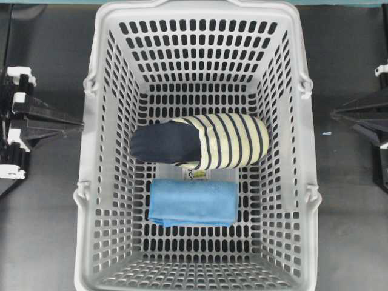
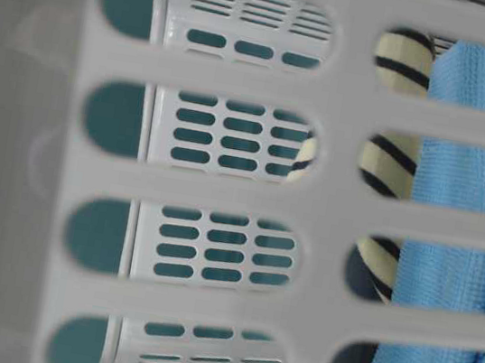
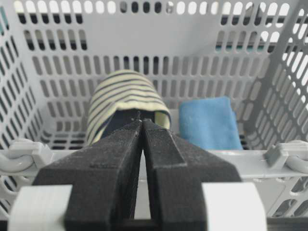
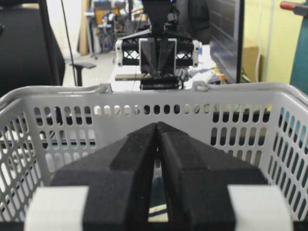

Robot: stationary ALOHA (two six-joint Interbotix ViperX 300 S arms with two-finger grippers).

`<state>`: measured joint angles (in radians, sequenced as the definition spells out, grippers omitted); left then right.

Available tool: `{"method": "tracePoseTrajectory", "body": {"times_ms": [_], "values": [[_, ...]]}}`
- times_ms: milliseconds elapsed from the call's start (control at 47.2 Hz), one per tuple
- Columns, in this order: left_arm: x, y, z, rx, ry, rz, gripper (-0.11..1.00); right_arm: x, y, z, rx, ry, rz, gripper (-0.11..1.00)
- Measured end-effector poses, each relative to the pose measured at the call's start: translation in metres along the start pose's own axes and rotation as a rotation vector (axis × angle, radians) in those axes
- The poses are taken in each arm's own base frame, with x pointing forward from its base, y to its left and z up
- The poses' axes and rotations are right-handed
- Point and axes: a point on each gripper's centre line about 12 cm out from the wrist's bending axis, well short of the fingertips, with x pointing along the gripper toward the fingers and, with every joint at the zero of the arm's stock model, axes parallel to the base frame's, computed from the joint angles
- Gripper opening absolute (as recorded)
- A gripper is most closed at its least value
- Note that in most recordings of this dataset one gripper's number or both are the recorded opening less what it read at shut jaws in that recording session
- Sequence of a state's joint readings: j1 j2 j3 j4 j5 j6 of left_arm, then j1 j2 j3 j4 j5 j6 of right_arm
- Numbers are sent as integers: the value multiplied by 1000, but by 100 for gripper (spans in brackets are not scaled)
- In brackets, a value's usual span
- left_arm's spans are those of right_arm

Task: Pick up the blue cloth from the shopping basket with the left arm.
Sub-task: 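Move the open left gripper into the basket toward the blue cloth, then lower the left gripper over the blue cloth and close on it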

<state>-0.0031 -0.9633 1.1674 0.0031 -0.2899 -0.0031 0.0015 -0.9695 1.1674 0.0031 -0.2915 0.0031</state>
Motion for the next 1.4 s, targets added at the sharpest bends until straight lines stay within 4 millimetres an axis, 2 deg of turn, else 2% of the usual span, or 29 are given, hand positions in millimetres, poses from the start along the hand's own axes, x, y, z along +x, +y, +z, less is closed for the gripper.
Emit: {"method": "tracePoseTrajectory", "body": {"times_ms": [85, 169, 403, 530, 720, 805, 1017, 1081, 1144, 1208, 1398], "values": [[1, -1, 7, 4, 8, -6, 0, -1, 0, 2, 4, -3, -2, 1], [5, -1, 31, 19, 9, -7, 0, -1, -1, 10, 30, -3, -6, 0], [22, -1, 78, 21, 115, -5, 0, 2, 3, 19, 82, 97, 10, 0], [38, -4, 90, 28, 188, -15, 0, 2, 8, 18, 117, 154, 31, 0], [68, -10, 93, 30, 315, -34, 0, 3, 15, 19, 137, 217, 62, 2], [78, -12, 91, 34, 360, -41, 0, 3, 16, 16, 139, 236, 65, 14], [104, -14, 86, 27, 441, -42, 0, 3, 16, 18, 137, 236, 65, 74], [111, -16, 84, 18, 467, -42, 1, 3, 16, 17, 136, 237, 65, 81], [116, -17, 81, 5, 489, -40, 1, 3, 16, 17, 136, 236, 65, 79], [126, -17, 75, -19, 540, -32, 8, 3, 16, 17, 134, 236, 66, 77], [152, -25, 52, -36, 733, -29, 63, 4, 15, 19, 124, 222, 58, 76]]}}
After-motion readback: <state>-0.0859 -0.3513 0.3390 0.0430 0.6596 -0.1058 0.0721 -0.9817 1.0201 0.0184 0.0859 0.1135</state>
